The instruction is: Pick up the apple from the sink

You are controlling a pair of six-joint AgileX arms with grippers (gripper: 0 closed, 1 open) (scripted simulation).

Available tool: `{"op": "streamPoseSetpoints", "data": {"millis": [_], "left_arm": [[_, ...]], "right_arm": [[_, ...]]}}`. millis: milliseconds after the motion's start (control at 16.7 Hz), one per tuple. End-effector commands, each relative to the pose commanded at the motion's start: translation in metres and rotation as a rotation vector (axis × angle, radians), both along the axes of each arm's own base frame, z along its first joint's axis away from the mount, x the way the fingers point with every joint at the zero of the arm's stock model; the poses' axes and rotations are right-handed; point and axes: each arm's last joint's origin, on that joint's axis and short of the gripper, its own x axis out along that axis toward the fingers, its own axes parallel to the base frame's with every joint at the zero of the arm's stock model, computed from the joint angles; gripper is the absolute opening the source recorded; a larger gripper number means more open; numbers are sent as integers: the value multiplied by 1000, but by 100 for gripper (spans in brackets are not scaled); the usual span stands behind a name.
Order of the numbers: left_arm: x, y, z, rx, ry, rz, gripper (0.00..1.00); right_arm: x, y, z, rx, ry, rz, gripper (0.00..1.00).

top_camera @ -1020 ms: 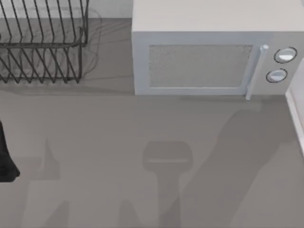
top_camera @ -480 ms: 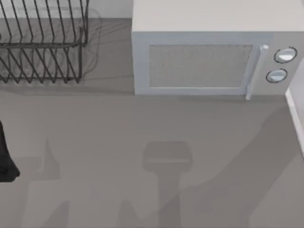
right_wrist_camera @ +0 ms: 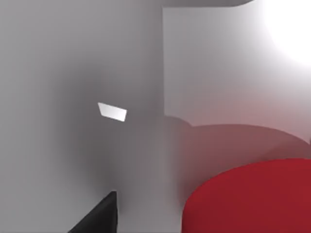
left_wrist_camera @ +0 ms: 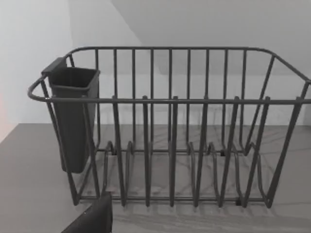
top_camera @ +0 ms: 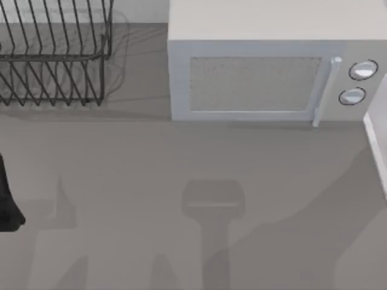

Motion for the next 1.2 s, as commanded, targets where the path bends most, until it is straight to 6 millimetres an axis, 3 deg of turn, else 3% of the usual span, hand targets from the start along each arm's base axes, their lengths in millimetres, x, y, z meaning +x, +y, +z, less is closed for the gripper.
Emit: {"op": "streamPoseSetpoints", "data": {"millis": [60, 840, 1200], "left_arm": [[0, 0, 0, 0, 0, 0, 100], [0, 0, 0, 0, 0, 0, 100], [0, 0, 0, 0, 0, 0, 100]], "right_arm": [[0, 0, 0, 0, 0, 0, 100], [0, 0, 0, 0, 0, 0, 2], [0, 0, 0, 0, 0, 0, 0]]}}
